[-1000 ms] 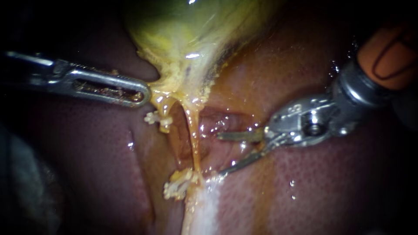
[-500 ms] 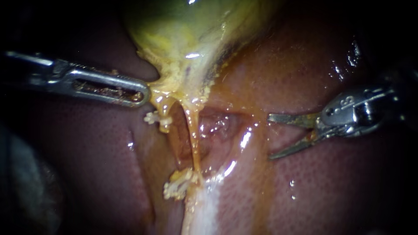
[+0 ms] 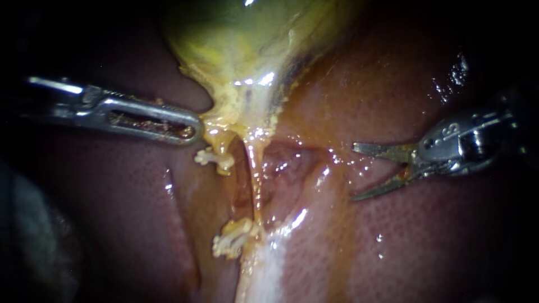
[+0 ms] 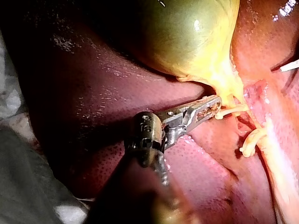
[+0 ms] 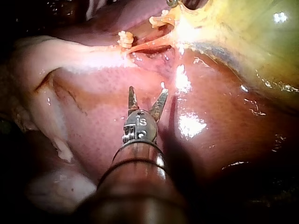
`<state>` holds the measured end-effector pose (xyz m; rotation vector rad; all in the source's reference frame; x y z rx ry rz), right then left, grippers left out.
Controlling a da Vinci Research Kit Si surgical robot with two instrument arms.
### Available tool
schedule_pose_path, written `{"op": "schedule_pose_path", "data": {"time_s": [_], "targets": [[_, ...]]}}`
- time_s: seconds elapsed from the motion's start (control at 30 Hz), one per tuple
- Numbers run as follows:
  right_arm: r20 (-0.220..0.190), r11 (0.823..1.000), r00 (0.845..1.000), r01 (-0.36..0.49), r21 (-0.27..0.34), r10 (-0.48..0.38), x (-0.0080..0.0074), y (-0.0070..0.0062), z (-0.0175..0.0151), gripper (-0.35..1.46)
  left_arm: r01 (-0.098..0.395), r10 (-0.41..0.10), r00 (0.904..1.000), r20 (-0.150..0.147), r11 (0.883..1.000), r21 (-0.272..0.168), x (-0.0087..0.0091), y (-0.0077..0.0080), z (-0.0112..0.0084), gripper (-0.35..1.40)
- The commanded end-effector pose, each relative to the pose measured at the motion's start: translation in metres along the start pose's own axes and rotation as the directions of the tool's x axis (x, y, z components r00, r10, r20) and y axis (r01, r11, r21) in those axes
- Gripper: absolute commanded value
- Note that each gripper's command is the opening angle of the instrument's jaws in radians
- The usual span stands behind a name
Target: Go back from the cut left tube
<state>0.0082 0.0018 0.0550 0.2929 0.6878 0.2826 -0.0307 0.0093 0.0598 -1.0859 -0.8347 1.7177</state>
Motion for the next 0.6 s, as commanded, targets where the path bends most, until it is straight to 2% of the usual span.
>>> {"op": "schedule_pose_path", "data": {"time_s": [0.03, 0.27, 0.6], "targets": [[0.0, 1.0, 1.0, -0.001, 0.0, 0.001, 0.0, 0.0, 0.0, 1.45, 0.007, -0.007, 1.0, 0.001, 1.0, 0.0, -0.0001, -0.0002, 0.0003, -0.35], [0.0, 1.0, 1.0, -0.001, 0.0, 0.001, 0.0, 0.0001, -0.0001, 1.45, 0.015, -0.015, 0.9999, 0.004, 1.0, -0.004, -0.0005, -0.001, 0.002, -0.35], [0.001, 1.0, 1.0, -0.003, 0.006, 0.003, 0.0002, 0.0001, 0.0, 1.45, 0.015, -0.015, 0.9999, 0.005, 1.0, -0.004, -0.0004, -0.0009, 0.0019, -0.35]]}}
